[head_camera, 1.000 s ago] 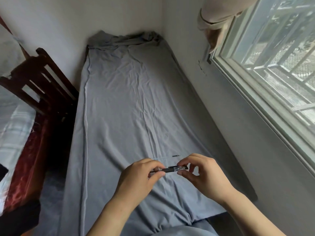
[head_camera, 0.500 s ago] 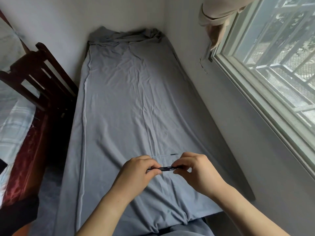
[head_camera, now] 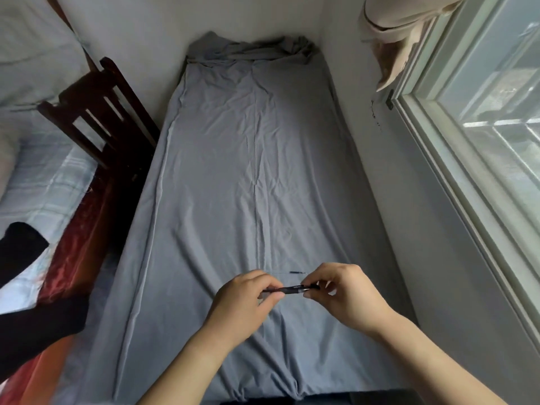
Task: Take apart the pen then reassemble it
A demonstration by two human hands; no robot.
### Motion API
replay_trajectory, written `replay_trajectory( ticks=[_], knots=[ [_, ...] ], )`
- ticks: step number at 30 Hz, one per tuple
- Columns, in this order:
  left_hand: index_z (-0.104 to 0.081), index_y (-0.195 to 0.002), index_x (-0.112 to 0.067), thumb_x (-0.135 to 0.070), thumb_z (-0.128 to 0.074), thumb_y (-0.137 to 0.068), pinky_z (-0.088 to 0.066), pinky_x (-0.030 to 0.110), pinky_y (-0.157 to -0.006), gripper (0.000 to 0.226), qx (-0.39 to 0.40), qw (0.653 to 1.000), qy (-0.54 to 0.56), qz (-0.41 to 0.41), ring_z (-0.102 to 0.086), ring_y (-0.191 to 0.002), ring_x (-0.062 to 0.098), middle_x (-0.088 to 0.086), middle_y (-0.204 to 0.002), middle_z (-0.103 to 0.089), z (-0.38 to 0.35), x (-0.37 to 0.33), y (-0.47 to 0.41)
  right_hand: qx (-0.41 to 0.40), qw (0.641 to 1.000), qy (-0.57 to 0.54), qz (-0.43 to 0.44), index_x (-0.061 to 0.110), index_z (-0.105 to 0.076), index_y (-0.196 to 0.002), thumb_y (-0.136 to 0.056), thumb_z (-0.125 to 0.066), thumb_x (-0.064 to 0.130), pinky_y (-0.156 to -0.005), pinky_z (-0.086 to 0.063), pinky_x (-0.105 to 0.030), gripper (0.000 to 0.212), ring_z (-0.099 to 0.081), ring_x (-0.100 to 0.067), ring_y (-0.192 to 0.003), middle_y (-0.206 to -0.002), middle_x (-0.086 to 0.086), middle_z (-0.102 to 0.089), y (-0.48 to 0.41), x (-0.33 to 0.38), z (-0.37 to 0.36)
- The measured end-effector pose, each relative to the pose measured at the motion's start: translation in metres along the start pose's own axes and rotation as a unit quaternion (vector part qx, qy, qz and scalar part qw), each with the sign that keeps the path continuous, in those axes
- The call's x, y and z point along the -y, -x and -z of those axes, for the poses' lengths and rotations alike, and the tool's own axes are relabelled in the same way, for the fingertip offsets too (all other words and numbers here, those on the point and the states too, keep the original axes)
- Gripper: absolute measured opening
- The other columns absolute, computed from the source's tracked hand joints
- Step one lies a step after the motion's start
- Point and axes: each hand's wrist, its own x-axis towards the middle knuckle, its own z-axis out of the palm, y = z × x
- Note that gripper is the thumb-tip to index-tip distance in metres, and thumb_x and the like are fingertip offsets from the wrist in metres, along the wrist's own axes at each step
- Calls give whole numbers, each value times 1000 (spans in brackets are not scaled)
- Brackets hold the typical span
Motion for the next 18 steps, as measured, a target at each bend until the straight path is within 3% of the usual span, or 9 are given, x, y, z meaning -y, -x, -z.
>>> replay_trajectory(
  ticks=[4,11,15,18],
  knots=[
    [-64,-101,-33,-36,-56,-86,-39,29,-84,17,0,994,-101,28,-57,-98,10,-15,-100,-67,-23,9,-14,11,999,18,-37,29,-68,-83,-79,-69,27,-61,-41,-16,5,-52,0,-65,-69,17,-57,-14,-32,-14],
    [-65,-104,-30,-32,-56,-86,-45,32,-86,20,17,985,-129,117,-58,-100,20,-6,-105,-65,-68,47,-24,66,995,43,-66,24,-67,-87,-81,-64,25,-66,-45,-30,7,-58,-17,-79,-89,4,-62,-40,-79,-52],
    [-59,-112,-32,-34,-54,-86,-37,31,-89,27,39,971,-170,161,-51,-109,16,-9,-116,-57,-90,64,-33,87,987,102,-88,21,-65,-93,-83,-58,24,-64,-46,-33,12,-58,-24,-88,-95,0,-57,-49,-103,-75],
    [-53,-117,-35,-42,-51,-84,-32,32,-94,34,56,961,-201,181,-48,-114,12,-12,-121,-52,-94,72,-31,101,978,163,-84,23,-61,-103,-83,-57,28,-72,-45,-33,21,-54,-24,-101,-104,1,-57,-51,-113,-75]
  ],
)
